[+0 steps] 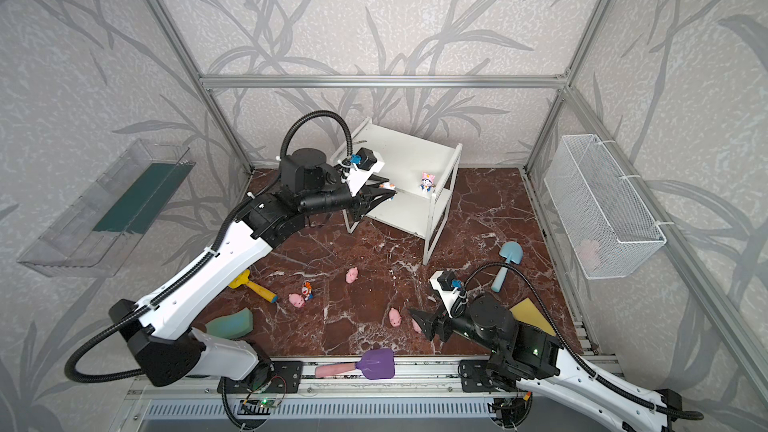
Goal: Place and organize the plastic toys onto the shelf
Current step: 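Carry the white Doraemon figurine with the left gripper up to the top shelf, then lower the figurine beside the pink-hooded Doraemon and open the left gripper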
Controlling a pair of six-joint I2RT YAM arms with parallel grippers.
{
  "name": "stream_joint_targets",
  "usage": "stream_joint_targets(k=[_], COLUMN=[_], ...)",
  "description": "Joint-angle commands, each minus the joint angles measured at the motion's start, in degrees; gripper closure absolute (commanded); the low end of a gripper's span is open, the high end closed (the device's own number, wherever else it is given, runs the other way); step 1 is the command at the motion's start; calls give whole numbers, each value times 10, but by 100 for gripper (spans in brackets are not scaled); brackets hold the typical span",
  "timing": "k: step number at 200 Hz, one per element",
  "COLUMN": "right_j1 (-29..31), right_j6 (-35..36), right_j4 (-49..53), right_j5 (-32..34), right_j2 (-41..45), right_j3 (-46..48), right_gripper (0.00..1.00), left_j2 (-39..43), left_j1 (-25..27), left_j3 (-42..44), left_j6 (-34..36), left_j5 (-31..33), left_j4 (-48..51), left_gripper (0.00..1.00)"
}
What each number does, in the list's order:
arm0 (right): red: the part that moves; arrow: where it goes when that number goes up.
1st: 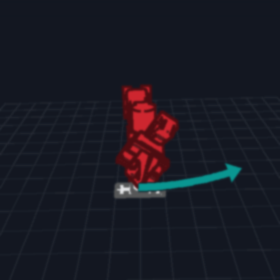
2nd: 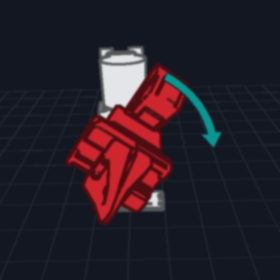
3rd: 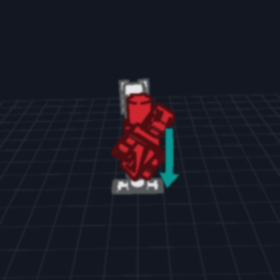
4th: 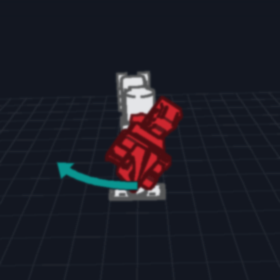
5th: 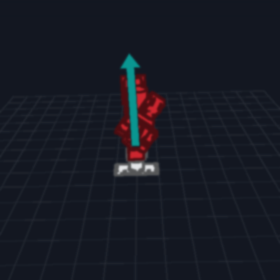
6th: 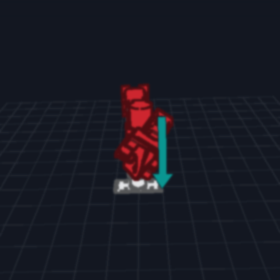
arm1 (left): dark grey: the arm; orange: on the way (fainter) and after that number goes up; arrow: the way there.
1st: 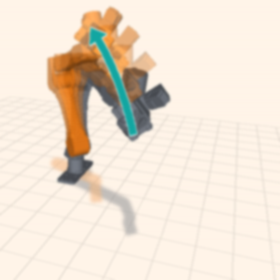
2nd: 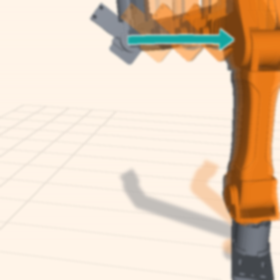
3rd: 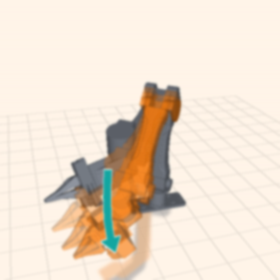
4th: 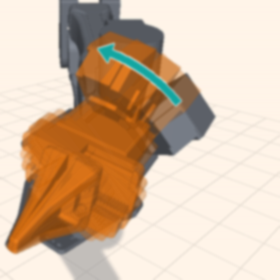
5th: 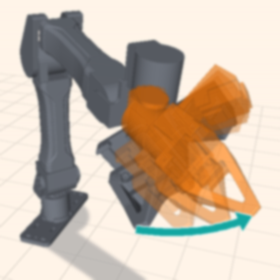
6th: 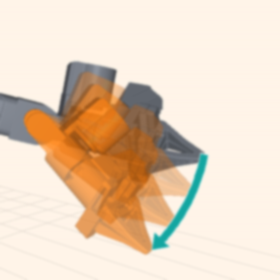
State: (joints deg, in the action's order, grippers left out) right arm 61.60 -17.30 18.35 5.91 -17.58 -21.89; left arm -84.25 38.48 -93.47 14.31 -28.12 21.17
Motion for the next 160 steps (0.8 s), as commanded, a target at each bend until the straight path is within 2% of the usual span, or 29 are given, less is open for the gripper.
stream_joint_targets(k=[1, 56, 115, 160], right_j1=[4, 4, 4, 4], right_j6=[-5, 5, 30, 65], right_j4=[32, 45, 73, 98], right_j5=[16, 33, 46, 52], right_j2=[11, 36, 70, 53], right_j3=[0, -12, -63, -134], right_gripper=[15, 14, 14, 13], left_j2=[-38, -137, -156, -164], left_j1=[-8, -17, -24, -32], left_j3=[-62, -174, -183, -181], left_j6=[44, 62, 51, 34], left_j5=[-42, -64, -81, -99], left_j4=[29, 89, 84, 65], left_gripper=[72, 72, 71, 70])
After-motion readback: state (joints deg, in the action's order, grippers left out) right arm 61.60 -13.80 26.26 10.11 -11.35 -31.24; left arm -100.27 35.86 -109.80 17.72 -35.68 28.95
